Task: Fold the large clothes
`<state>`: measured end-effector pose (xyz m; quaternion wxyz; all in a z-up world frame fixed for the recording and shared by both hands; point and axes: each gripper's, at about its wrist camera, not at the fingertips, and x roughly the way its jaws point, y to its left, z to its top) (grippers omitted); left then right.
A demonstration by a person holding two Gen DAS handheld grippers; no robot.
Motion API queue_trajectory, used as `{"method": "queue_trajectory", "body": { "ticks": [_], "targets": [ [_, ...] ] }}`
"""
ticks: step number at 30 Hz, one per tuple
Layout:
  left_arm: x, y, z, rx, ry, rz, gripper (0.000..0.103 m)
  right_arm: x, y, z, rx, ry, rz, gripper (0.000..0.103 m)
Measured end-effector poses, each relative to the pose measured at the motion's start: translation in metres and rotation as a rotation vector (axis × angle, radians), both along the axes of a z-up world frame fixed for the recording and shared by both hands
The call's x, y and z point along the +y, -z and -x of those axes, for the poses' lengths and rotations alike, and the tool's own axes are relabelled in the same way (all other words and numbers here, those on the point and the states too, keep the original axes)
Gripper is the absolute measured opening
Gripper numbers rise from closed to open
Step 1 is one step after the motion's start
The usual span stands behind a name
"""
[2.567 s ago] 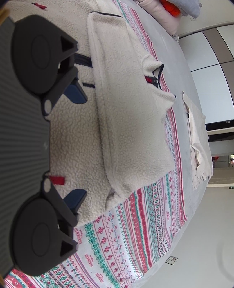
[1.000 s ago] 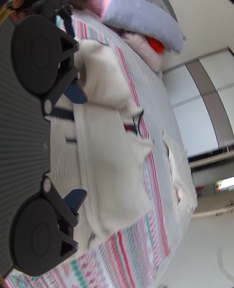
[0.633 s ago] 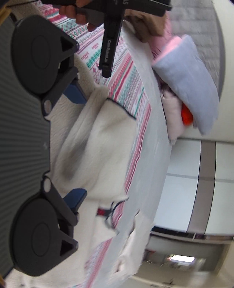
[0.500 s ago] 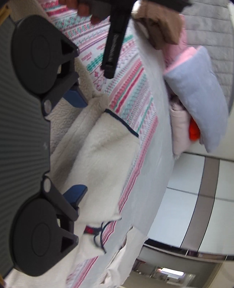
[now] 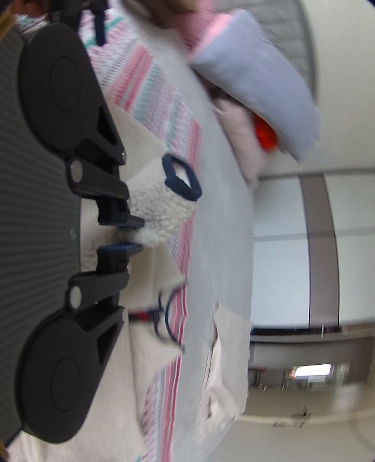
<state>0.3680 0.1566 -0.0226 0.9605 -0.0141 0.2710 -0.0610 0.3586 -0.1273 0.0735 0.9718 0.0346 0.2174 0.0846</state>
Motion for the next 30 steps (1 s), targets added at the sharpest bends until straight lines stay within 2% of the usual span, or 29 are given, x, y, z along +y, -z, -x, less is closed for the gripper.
{"method": "queue_trajectory", "body": {
  "ticks": [2, 4, 5, 7, 8, 10, 11, 13, 16, 17, 19, 20, 21, 22, 23, 24, 26, 27, 28, 29, 30],
  "targets": [
    [-0.008, 0.006, -0.003, -0.009, 0.026, -0.018, 0.094, -0.043, -0.006, 0.011, -0.012, 0.074, -0.082, 0.011],
    [-0.012, 0.013, -0.008, -0.012, 0.031, -0.021, 0.087, -0.085, -0.003, 0.024, -0.011, 0.150, -0.151, 0.011],
    [-0.012, 0.015, -0.011, -0.007, 0.027, -0.008, 0.085, -0.103, 0.001, 0.029, 0.001, 0.175, -0.182, 0.011],
    [-0.009, 0.018, -0.015, 0.014, 0.036, 0.058, 0.073, -0.138, 0.019, 0.037, 0.052, 0.204, -0.260, 0.013],
    [-0.007, 0.018, -0.016, 0.020, 0.038, 0.091, 0.072, -0.152, 0.030, 0.041, 0.077, 0.217, -0.304, 0.018],
    [-0.004, 0.014, -0.016, 0.016, 0.057, 0.137, 0.072, -0.181, 0.056, 0.051, 0.106, 0.248, -0.419, 0.049],
    [-0.002, 0.011, -0.016, 0.020, 0.067, 0.165, 0.072, -0.191, 0.066, 0.052, 0.118, 0.256, -0.462, 0.069],
    [0.003, 0.007, -0.017, 0.056, 0.088, 0.247, 0.072, -0.213, 0.079, 0.052, 0.150, 0.277, -0.530, 0.070],
    [0.009, 0.005, -0.016, 0.094, 0.107, 0.386, 0.072, -0.235, 0.092, 0.053, 0.129, 0.262, -0.706, 0.074],
    [0.011, 0.006, -0.017, 0.105, 0.098, 0.425, 0.072, -0.239, 0.094, 0.052, 0.127, 0.266, -0.735, 0.074],
    [0.014, 0.010, -0.020, 0.127, 0.069, 0.499, 0.072, -0.242, 0.097, 0.047, 0.123, 0.297, -0.729, 0.073],
    [0.016, 0.013, -0.022, 0.131, 0.040, 0.537, 0.071, -0.242, 0.098, 0.043, 0.128, 0.306, -0.718, 0.069],
    [0.017, 0.017, -0.023, 0.126, 0.004, 0.579, 0.058, -0.240, 0.098, 0.039, 0.133, 0.311, -0.706, 0.057],
    [0.019, 0.021, -0.025, 0.122, -0.043, 0.628, 0.033, -0.236, 0.098, 0.034, 0.135, 0.309, -0.686, 0.044],
    [0.021, 0.025, -0.026, 0.121, -0.093, 0.660, 0.027, -0.232, 0.097, 0.031, 0.134, 0.298, -0.660, 0.018],
    [0.019, 0.026, -0.025, 0.107, -0.113, 0.668, 0.023, -0.226, 0.093, 0.028, 0.125, 0.287, -0.619, 0.011],
    [0.011, 0.019, -0.022, 0.063, -0.123, 0.606, 0.020, -0.214, 0.078, 0.034, 0.039, 0.252, -0.544, 0.011],
    [0.007, 0.016, -0.023, 0.068, -0.133, 0.555, 0.019, -0.210, 0.069, 0.039, -0.003, 0.220, -0.513, 0.011],
    [0.000, 0.016, -0.027, 0.098, -0.148, 0.473, 0.019, -0.208, 0.065, 0.041, -0.020, 0.209, -0.474, 0.011],
    [-0.009, 0.017, -0.031, 0.135, -0.159, 0.368, 0.019, -0.206, 0.065, 0.041, -0.007, 0.228, -0.414, 0.011],
    [-0.020, 0.019, -0.034, 0.161, -0.150, 0.282, 0.019, -0.205, 0.074, 0.037, 0.049, 0.264, -0.350, 0.011]
  ]
}}
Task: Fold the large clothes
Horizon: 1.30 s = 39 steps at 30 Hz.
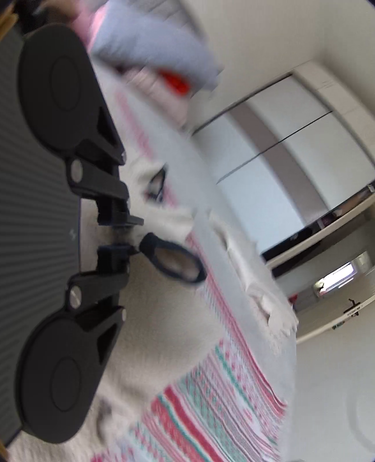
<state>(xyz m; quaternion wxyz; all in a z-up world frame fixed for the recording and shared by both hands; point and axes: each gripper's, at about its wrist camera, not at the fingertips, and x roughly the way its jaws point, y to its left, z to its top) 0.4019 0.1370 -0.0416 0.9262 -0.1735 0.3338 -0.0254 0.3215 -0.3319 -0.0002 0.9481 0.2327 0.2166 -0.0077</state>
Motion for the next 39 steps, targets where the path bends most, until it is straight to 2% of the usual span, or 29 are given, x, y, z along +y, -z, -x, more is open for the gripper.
{"method": "queue_trajectory", "body": {
  "ticks": [1, 2, 3, 5, 6, 8, 11, 15, 18, 20, 22, 24, 25, 26, 28, 31, 34, 35, 37, 39],
  "targets": [
    [-0.011, 0.000, 0.000, 0.009, 0.015, -0.068, 0.019, 0.002, 0.014, -0.005, 0.093, 0.012, 0.035, 0.011],
    [-0.019, -0.003, 0.001, 0.010, 0.021, -0.127, 0.020, 0.003, 0.028, -0.008, 0.142, 0.005, 0.065, 0.011],
    [-0.025, -0.009, 0.003, 0.014, 0.024, -0.165, 0.023, 0.005, 0.031, -0.005, 0.112, 0.000, 0.085, 0.012],
    [-0.028, -0.021, 0.007, 0.024, 0.033, -0.195, 0.026, 0.004, 0.019, -0.006, 0.125, -0.007, 0.086, 0.018],
    [-0.029, -0.027, 0.010, 0.025, 0.035, -0.203, 0.029, 0.003, 0.013, -0.004, 0.114, -0.003, 0.079, 0.032],
    [-0.031, -0.041, 0.014, 0.004, 0.033, -0.232, 0.037, 0.008, -0.002, 0.007, 0.071, 0.047, 0.136, 0.049],
    [-0.044, -0.064, 0.010, -0.087, -0.006, -0.298, 0.045, 0.013, -0.020, 0.012, 0.019, 0.117, 0.219, 0.049],
    [-0.074, -0.076, -0.020, -0.179, 0.051, -0.377, 0.045, 0.026, -0.035, -0.004, -0.035, 0.096, 0.281, 0.049],
    [-0.091, -0.069, -0.061, -0.242, 0.081, -0.480, 0.045, 0.036, -0.034, -0.025, -0.034, 0.075, 0.310, 0.049],
    [-0.093, -0.055, -0.087, -0.262, 0.089, -0.512, 0.045, 0.039, -0.029, -0.041, -0.019, 0.077, 0.337, 0.049],
    [-0.087, -0.034, -0.109, -0.240, 0.077, -0.523, 0.045, 0.037, -0.018, -0.056, 0.004, 0.086, 0.363, 0.049],
    [-0.080, -0.002, -0.129, -0.169, 0.025, -0.599, 0.044, 0.030, 0.001, -0.070, 0.064, 0.096, 0.379, 0.043],
    [-0.076, 0.016, -0.136, -0.138, 0.002, -0.639, 0.045, 0.026, 0.013, -0.076, 0.108, 0.107, 0.392, 0.044],
    [-0.070, 0.023, -0.137, -0.145, -0.006, -0.608, 0.045, 0.020, 0.026, -0.078, 0.127, 0.104, 0.391, 0.045],
    [-0.072, 0.023, -0.141, -0.149, -0.021, -0.616, 0.045, 0.009, 0.036, -0.074, 0.092, 0.090, 0.319, 0.045],
    [-0.077, 0.021, -0.140, -0.155, -0.022, -0.652, 0.046, 0.009, 0.035, -0.074, 0.098, 0.090, 0.312, 0.044],
    [-0.076, 0.005, -0.123, -0.163, -0.004, -0.638, 0.047, 0.014, 0.024, -0.068, 0.117, 0.084, 0.325, 0.046],
    [-0.075, -0.001, -0.115, -0.159, -0.001, -0.627, 0.047, 0.014, 0.017, -0.063, 0.127, 0.077, 0.316, 0.049],
    [-0.074, -0.017, -0.096, -0.154, 0.009, -0.585, 0.060, 0.011, 0.003, -0.048, 0.136, 0.065, 0.287, 0.054],
    [-0.071, -0.032, -0.074, -0.151, 0.028, -0.536, 0.067, 0.008, -0.011, -0.031, 0.133, 0.067, 0.269, 0.059]
  ]
}}
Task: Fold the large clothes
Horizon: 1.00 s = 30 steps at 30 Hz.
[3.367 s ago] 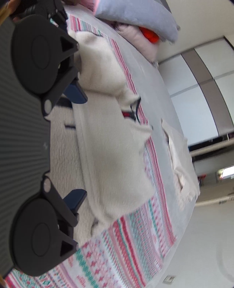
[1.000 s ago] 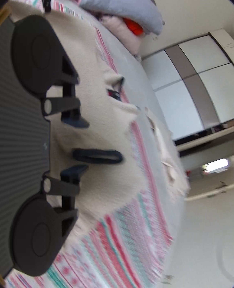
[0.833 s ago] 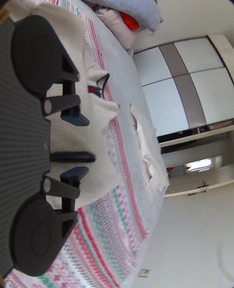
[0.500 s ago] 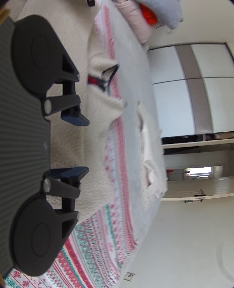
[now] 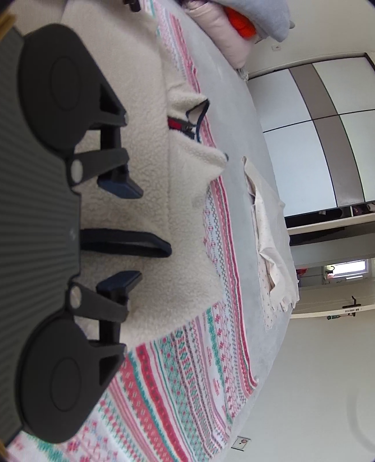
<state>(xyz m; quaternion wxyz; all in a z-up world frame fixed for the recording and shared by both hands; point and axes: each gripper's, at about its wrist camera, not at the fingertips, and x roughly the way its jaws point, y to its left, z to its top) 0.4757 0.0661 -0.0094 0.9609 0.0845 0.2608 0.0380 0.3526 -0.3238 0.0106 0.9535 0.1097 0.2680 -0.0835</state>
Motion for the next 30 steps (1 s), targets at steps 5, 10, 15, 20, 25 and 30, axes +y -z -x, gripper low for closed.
{"method": "queue_trajectory", "body": {
  "ticks": [5, 10, 15, 20, 25, 30],
  "targets": [
    [0.004, -0.031, 0.057, 0.043, 0.053, 0.089, 0.087, -0.004, -0.032, 0.052, -0.003, 0.013, -0.027, 0.070],
    [0.014, -0.052, 0.110, 0.070, 0.083, 0.138, 0.101, -0.002, -0.050, 0.102, -0.006, 0.024, -0.030, 0.083],
    [0.023, -0.062, 0.157, 0.124, 0.072, 0.161, 0.103, 0.004, -0.055, 0.139, 0.013, 0.002, -0.038, 0.094],
    [0.033, -0.059, 0.203, 0.123, 0.077, 0.181, 0.103, 0.015, -0.056, 0.171, 0.046, -0.064, 0.026, 0.101],
    [0.049, -0.043, 0.234, 0.145, 0.090, 0.220, 0.103, 0.023, -0.044, 0.199, 0.097, -0.144, 0.055, 0.102],
    [0.066, -0.021, 0.250, 0.234, 0.111, 0.235, 0.103, 0.023, -0.025, 0.223, 0.166, -0.196, 0.106, 0.102]
  ]
}}
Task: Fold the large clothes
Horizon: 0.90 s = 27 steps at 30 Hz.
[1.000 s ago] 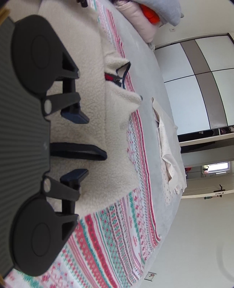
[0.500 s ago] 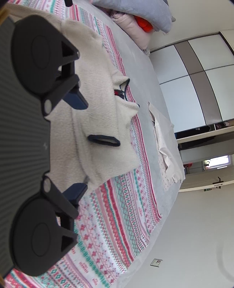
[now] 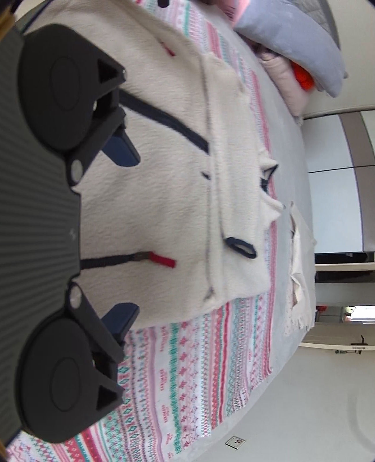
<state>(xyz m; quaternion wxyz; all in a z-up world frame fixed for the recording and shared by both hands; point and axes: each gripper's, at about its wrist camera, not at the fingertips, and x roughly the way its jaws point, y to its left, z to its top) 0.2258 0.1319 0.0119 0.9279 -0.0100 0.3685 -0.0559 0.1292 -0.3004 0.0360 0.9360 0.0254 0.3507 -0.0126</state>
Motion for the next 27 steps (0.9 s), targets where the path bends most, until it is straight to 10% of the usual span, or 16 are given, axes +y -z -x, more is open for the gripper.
{"method": "queue_trajectory", "body": {
  "ticks": [8, 15, 27],
  "targets": [
    [0.030, 0.030, 0.021, 0.152, 0.023, 0.036, 0.103, -0.033, 0.018, 0.035, 0.083, 0.037, 0.014, 0.102],
    [0.054, 0.047, 0.026, 0.343, 0.044, 0.228, 0.103, -0.073, 0.036, 0.055, 0.204, 0.084, -0.158, 0.102],
    [0.084, 0.054, 0.039, 0.444, 0.157, 0.483, 0.101, -0.112, 0.054, 0.083, 0.251, 0.143, -0.505, 0.102]
  ]
}}
